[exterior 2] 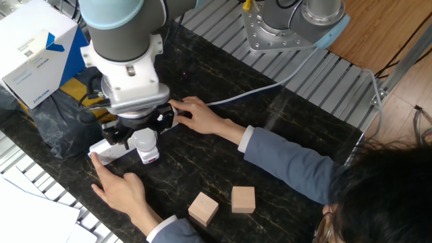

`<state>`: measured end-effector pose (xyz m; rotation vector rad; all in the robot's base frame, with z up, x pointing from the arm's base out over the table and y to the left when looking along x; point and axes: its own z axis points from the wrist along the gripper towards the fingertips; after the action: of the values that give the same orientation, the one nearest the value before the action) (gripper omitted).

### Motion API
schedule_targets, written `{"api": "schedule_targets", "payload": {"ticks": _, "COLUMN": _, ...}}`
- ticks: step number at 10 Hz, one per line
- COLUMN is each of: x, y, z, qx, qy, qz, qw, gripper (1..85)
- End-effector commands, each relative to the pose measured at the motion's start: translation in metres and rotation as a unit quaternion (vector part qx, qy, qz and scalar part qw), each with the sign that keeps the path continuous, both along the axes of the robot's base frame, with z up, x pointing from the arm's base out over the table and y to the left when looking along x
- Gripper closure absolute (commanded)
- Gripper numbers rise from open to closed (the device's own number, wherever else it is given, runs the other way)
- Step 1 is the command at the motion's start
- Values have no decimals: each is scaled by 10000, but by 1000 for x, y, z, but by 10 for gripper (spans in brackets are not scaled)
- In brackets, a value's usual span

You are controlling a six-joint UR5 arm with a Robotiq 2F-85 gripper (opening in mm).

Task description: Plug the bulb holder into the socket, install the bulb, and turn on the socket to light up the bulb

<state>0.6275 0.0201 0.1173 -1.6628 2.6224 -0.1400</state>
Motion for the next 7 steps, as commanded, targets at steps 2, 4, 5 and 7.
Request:
{"api": "schedule_targets", "payload": {"ticks": 2, "x": -11, "y": 2, "z": 1, "qx": -5, "qy": 253, "qz": 1151, "qw": 9930, "gripper": 227}}
{"api": "schedule_targets", "payload": {"ticks": 4, "x": -18, "y": -1, "z": -4, "qx": 122, "qy": 350, "qz": 1523, "qw": 9876, "gripper": 227}}
{"api": "schedule_targets", "payload": {"ticks": 5, "x": -17, "y": -3, "z": -7, "qx": 171, "qy": 314, "qz": 1624, "qw": 9861, "gripper": 227}}
{"api": "schedule_targets", "payload": {"ticks": 7, "x": -5, "y": -8, "z": -4, "qx": 62, "qy": 176, "qz": 1913, "qw": 9814, "gripper": 230}}
